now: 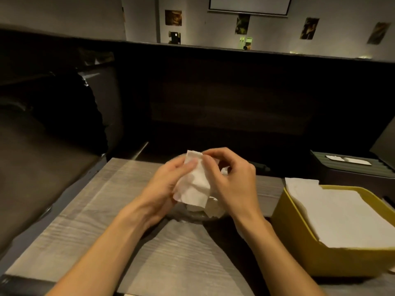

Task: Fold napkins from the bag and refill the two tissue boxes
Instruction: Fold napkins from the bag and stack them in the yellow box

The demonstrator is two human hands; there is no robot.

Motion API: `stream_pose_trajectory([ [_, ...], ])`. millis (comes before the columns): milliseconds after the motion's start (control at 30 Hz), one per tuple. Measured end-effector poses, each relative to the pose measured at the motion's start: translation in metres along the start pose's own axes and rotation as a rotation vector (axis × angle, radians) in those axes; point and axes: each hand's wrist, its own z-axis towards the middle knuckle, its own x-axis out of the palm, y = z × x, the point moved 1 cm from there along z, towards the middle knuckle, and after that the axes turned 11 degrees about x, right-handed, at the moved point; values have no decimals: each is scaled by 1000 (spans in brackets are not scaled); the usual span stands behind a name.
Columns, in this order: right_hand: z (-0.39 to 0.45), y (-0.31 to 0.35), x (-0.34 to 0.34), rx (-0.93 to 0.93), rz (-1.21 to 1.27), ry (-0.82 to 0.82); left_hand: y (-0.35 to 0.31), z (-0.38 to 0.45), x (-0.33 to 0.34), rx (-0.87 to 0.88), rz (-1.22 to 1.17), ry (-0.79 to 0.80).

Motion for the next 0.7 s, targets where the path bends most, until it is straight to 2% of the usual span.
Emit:
stream_pose_trajectory([
  [67,2,-1,-5,6,-6,49,4,4,-7,40,39,-132],
  [133,-1,-4,-13,56,-53,235,6,9,-19,62,-87,-310],
  [200,-8,-7,-17,65,-268,422,7,14,-32,79,-205,-426],
  [300,-15,-8,-13,64,-584,608,11,15,-37,74,-225,-481],
  [467,-15,-13,-10,74,-652,573,17,16,-31,26,-192,-434],
  [700,-10,-26,-7,83,-480,445,20,13,-31,-25,-218,-423],
])
